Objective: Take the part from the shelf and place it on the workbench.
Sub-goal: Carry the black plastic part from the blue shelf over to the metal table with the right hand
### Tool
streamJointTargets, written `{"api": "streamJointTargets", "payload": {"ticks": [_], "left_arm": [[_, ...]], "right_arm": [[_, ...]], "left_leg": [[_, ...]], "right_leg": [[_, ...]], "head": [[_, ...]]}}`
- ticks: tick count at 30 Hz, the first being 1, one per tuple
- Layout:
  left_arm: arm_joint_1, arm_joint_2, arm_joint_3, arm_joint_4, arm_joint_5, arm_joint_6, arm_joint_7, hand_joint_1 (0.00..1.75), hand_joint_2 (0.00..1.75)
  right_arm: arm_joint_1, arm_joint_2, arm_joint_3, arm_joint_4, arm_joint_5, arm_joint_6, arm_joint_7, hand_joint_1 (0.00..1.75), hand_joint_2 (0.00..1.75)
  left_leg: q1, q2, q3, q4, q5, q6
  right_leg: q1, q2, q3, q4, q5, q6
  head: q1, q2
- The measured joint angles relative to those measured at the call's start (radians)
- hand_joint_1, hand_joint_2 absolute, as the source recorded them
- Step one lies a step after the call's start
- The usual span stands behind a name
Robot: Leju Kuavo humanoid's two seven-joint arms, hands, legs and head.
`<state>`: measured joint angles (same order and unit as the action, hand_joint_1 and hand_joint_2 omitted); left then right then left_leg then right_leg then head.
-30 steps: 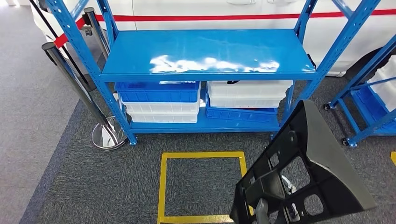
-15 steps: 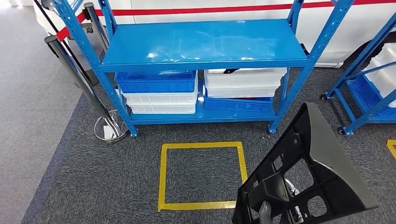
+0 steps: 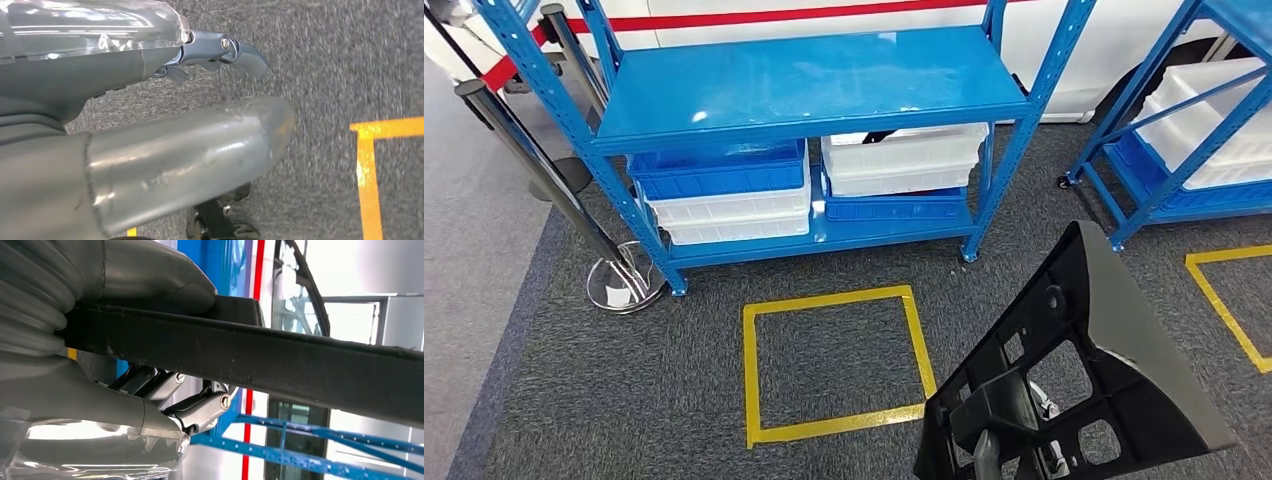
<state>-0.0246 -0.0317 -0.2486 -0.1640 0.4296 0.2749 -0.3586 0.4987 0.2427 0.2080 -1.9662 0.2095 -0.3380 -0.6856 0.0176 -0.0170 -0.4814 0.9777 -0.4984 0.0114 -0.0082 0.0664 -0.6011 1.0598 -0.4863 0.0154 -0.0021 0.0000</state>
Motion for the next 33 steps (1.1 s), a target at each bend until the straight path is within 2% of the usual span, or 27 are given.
{"api": "streamJointTargets", "payload": {"ticks": [2,3,4,5,6,7,9,10,11,13,14,15,17,18,19,20,21,22,24,26,27,28,29,30,32,33], "left_arm": [[0.002,0.007,0.003,0.0,0.005,0.0,-0.001,0.0,0.0],[0.003,0.01,0.004,0.0,0.007,0.0,-0.001,0.0,0.0],[0.003,0.012,0.005,0.0,0.007,0.0,-0.001,0.0,0.0],[0.002,0.014,0.006,0.0,0.007,0.0,-0.001,0.0,0.0],[0.0,0.016,0.007,0.0,0.007,0.0,0.001,0.0,0.0],[-0.001,0.017,0.007,0.0,0.006,-0.001,0.002,0.0,0.0],[-0.003,0.017,0.007,0.0,0.005,-0.004,0.005,0.0,0.0],[-0.003,0.017,0.007,0.0,0.005,-0.006,0.005,0.0,0.0],[-0.003,0.017,0.007,0.0,0.005,-0.008,0.005,0.0,0.0],[-0.006,0.016,0.007,0.0,0.004,-0.011,0.005,0.0,0.0],[-0.007,0.016,0.007,0.0,0.003,-0.011,0.005,0.0,0.0],[-0.008,0.016,0.007,0.0,0.002,-0.012,0.004,0.0,0.0],[-0.007,0.018,0.007,0.0,-0.001,-0.012,0.004,0.0,0.0],[-0.006,0.018,0.007,0.0,-0.002,-0.013,0.004,0.0,0.0],[-0.005,0.018,0.007,0.0,-0.003,-0.014,0.004,0.0,0.0],[-0.004,0.019,0.007,0.0,-0.003,-0.015,0.005,0.0,0.0],[-0.003,0.019,0.007,0.0,-0.003,-0.017,0.006,0.0,0.0],[-0.003,0.02,0.007,0.0,-0.003,-0.018,0.007,0.0,0.0],[-0.002,0.023,0.007,0.0,-0.001,-0.02,0.009,0.0,0.0],[-0.003,0.024,0.007,0.0,0.002,-0.022,0.012,0.0,0.0],[-0.005,0.024,0.007,0.0,0.004,-0.022,0.013,0.0,0.0],[-0.008,0.024,0.007,0.0,0.006,-0.022,0.015,0.0,0.0],[-0.009,0.024,0.007,0.0,0.008,-0.021,0.016,0.0,0.0],[-0.01,0.023,0.007,0.0,0.009,-0.021,0.017,0.0,0.0],[-0.009,0.023,0.007,0.0,0.009,-0.02,0.018,0.0,0.0],[-0.008,0.023,0.007,0.0,0.009,-0.02,0.018,0.0,0.0]], "right_arm": [[-0.008,0.003,-0.011,0.014,0.006,0.004,-0.004,1.75,1.75],[-0.011,0.003,-0.015,0.022,0.008,0.006,-0.005,1.75,1.75],[-0.013,0.004,-0.019,0.029,0.01,0.007,-0.006,1.75,1.75],[-0.013,0.004,-0.022,0.035,0.012,0.008,-0.007,1.75,1.75],[-0.014,0.004,-0.025,0.039,0.015,0.009,-0.007,1.75,1.75],[-0.015,0.004,-0.027,0.043,0.02,0.011,-0.007,1.75,1.75],[-0.02,0.005,-0.031,0.046,0.03,0.014,-0.008,1.75,1.75],[-0.023,0.005,-0.032,0.047,0.034,0.016,-0.008,1.75,1.75],[-0.026,0.006,-0.032,0.047,0.036,0.017,-0.008,1.75,1.75],[-0.027,0.009,-0.034,0.048,0.04,0.019,-0.008,1.75,1.75],[-0.027,0.01,-0.036,0.048,0.042,0.019,-0.009,1.75,1.75],[-0.028,0.011,-0.037,0.049,0.044,0.019,-0.009,1.75,1.75],[-0.032,0.014,-0.039,0.05,0.044,0.018,-0.009,1.75,1.75],[-0.034,0.015,-0.039,0.051,0.042,0.015,-0.009,1.75,1.75],[-0.035,0.016,-0.039,0.052,0.038,0.01,-0.009,1.75,1.75],[-0.035,0.016,-0.039,0.051,0.033,0.006,-0.009,1.75,1.75],[-0.036,0.016,-0.039,0.051,0.028,0.002,-0.009,1.75,1.75],[-0.037,0.016,-0.039,0.05,0.023,0.001,-0.009,1.75,1.75],[-0.04,0.015,-0.039,0.047,0.007,0.001,-0.009,1.75,1.75],[-0.046,0.015,-0.037,0.04,-0.009,0.002,-0.009,1.75,1.75],[-0.05,0.015,-0.036,0.037,-0.013,0.003,-0.009,1.75,1.75],[-0.052,0.014,-0.035,0.035,-0.014,0.004,-0.009,1.75,1.75],[-0.052,0.013,-0.035,0.033,-0.015,0.004,-0.009,1.75,1.75],[-0.054,0.012,-0.034,0.032,-0.015,0.002,-0.009,1.75,1.75],[-0.058,0.008,-0.032,0.027,-0.018,-0.012,-0.009,1.75,1.75],[-0.061,0.006,-0.03,0.022,-0.022,-0.021,-0.009,1.75,1.75]], "left_leg": [[-0.001,0.027,-0.007,-0.001,0.004,0.008],[-0.003,0.041,-0.011,0.001,0.005,0.009],[-0.004,0.054,-0.014,0.004,0.005,0.009],[-0.005,0.067,-0.016,0.007,0.004,0.008],[-0.005,0.079,-0.017,0.009,0.003,0.007],[-0.006,0.09,-0.016,0.012,0.0,0.005],[-0.009,0.111,-0.013,0.016,-0.005,-0.002],[-0.012,0.121,-0.013,0.019,-0.007,-0.006],[-0.015,0.133,-0.013,0.02,-0.009,-0.01],[-0.017,0.154,-0.012,0.021,-0.014,-0.019],[-0.015,0.144,-0.013,0.029,-0.024,-0.024],[-0.012,0.12,-0.022,0.052,-0.044,-0.029],[-0.008,0.055,-0.068,0.161,-0.109,-0.036],[-0.007,0.037,-0.1,0.232,-0.14,-0.038],[-0.006,0.029,-0.126,0.288,-0.156,-0.039],[-0.006,0.026,-0.138,0.311,-0.152,-0.039],[-0.005,0.024,-0.131,0.293,-0.127,-0.039],[-0.004,0.017,-0.11,0.241,-0.088,-0.038],[0.0,-0.029,-0.057,0.112,-0.027,-0.036],[0.003,-0.065,-0.036,0.053,-0.016,-0.031],[0.001,-0.063,-0.036,0.048,-0.016,-0.028],[0.002,-0.051,-0.037,0.046,-0.014,-0.022],[0.003,-0.039,-0.037,0.042,-0.01,-0.015],[0.004,-0.026,-0.037,0.039,-0.006,-0.008],[0.002,0.002,-0.04,0.035,-0.002,0.002],[0.0,0.017,-0.042,0.035,-0.001,0.004]], "right_leg": [[0.0,-0.043,-0.053,0.113,-0.067,0.005],[-0.002,-0.052,-0.081,0.177,-0.095,0.008],[-0.003,-0.057,-0.098,0.219,-0.106,0.01],[-0.005,-0.061,-0.098,0.228,-0.099,0.011],[-0.006,-0.066,-0.077,0.195,-0.074,0.01],[-0.005,-0.08,-0.04,0.131,-0.04,0.007],[0.006,-0.136,0.025,0.007,0.0,-0.005],[0.011,-0.157,0.039,-0.025,0.005,-0.013],[0.017,-0.166,0.04,-0.035,0.001,-0.02],[0.016,-0.142,0.034,-0.04,0.007,-0.032],[0.014,-0.128,0.032,-0.043,0.01,-0.039],[0.011,-0.116,0.031,-0.046,0.014,-0.045],[0.007,-0.091,0.027,-0.048,0.02,-0.054],[0.007,-0.076,0.024,-0.047,0.021,-0.057],[0.007,-0.061,0.023,-0.045,0.022,-0.058],[0.007,-0.045,0.022,-0.043,0.023,-0.058],[0.006,-0.028,0.022,-0.04,0.022,-0.058],[0.005,-0.013,0.022,-0.036,0.022,-0.057],[0.005,0.016,0.018,-0.026,0.02,-0.049],[0.004,0.039,0.004,-0.019,0.024,-0.035],[0.004,0.051,-0.002,-0.018,0.029,-0.027],[0.003,0.06,-0.007,-0.019,0.033,-0.019],[0.004,0.051,-0.012,-0.016,0.032,-0.013],[0.005,0.028,-0.021,0.002,0.019,-0.007],[0.005,-0.034,-0.064,0.096,-0.039,0.003],[0.004,-0.051,-0.094,0.163,-0.074,0.007]], "head": [[0.007,0.0],[0.008,0.0],[0.008,0.0],[0.008,0.0],[0.008,0.0],[0.009,0.0],[0.009,0.0],[0.008,0.0],[0.008,0.0],[0.007,0.0],[0.006,0.0],[0.005,0.0],[-0.001,0.0],[-0.004,0.0],[-0.005,0.0],[-0.004,0.0],[-0.004,0.0],[-0.005,0.0],[-0.004,0.0],[-0.003,0.0],[-0.003,0.0],[-0.003,0.0],[-0.002,0.0],[0.002,0.0],[0.01,0.0],[0.013,0.0]]}}
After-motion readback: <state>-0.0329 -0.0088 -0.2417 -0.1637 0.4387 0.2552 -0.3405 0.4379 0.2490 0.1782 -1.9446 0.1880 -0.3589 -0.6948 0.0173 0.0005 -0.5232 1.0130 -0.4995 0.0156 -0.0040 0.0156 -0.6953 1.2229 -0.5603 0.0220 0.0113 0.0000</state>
